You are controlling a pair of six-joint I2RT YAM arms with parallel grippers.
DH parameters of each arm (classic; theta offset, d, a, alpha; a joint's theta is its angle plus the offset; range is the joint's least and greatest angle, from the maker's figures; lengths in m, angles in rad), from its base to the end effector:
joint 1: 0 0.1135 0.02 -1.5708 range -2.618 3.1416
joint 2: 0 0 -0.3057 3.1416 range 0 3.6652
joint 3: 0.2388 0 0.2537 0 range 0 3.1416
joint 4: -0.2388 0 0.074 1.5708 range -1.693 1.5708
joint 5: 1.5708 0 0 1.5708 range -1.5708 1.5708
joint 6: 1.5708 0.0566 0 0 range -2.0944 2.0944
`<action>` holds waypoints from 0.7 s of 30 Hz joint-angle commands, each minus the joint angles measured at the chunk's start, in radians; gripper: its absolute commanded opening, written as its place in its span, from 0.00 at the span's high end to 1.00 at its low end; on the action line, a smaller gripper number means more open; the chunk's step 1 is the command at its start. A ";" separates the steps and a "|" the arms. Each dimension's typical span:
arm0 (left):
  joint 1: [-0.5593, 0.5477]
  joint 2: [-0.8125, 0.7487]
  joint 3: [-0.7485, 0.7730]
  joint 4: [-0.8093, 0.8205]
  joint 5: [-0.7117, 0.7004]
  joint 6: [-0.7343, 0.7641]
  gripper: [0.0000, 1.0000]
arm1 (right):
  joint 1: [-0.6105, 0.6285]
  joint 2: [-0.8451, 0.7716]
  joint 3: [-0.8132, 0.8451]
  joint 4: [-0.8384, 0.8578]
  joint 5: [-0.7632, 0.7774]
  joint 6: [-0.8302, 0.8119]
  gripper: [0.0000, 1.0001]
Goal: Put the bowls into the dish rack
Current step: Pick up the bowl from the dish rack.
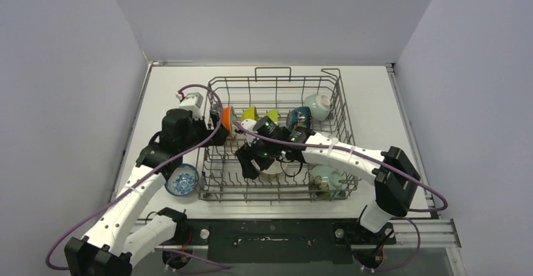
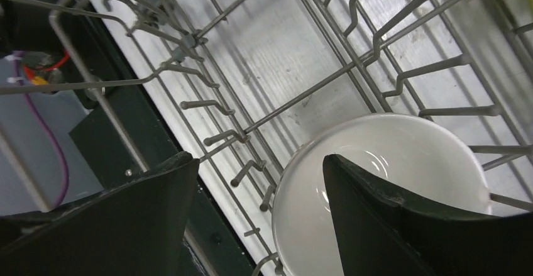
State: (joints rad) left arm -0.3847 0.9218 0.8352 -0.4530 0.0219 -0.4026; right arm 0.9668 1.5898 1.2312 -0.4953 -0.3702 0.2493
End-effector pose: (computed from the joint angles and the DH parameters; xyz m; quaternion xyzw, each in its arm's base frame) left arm 0.1831 -0.0755 0.3284 -0.0024 0.8700 -0.1979 0.4517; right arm 0.1882 0.3087 0.2933 -0.3836 0.8392 0.3384 0.1846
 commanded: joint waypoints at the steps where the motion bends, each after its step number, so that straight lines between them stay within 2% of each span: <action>1: 0.036 -0.027 0.040 0.045 0.079 -0.039 0.04 | 0.023 0.038 0.068 -0.046 0.135 -0.002 0.28; 5: 0.037 -0.051 0.027 0.065 0.079 -0.033 0.04 | 0.024 0.059 0.088 -0.039 0.158 0.020 0.26; 9: 0.038 -0.072 0.007 0.065 0.062 -0.022 0.04 | 0.022 0.044 0.076 0.014 0.111 0.044 0.11; 12: 0.039 -0.085 -0.007 0.066 0.053 -0.019 0.04 | 0.005 0.016 0.050 0.072 0.055 0.090 0.07; 16: 0.040 -0.098 -0.019 0.076 0.050 -0.019 0.04 | -0.035 -0.006 0.009 0.147 -0.009 0.155 0.12; 21: 0.040 -0.122 -0.039 0.103 0.041 -0.008 0.04 | -0.020 0.049 0.058 0.052 0.048 0.133 0.24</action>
State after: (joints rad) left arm -0.3511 0.8322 0.8028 -0.4191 0.0761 -0.4259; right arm 0.9306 1.6409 1.2472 -0.4324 -0.3305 0.3706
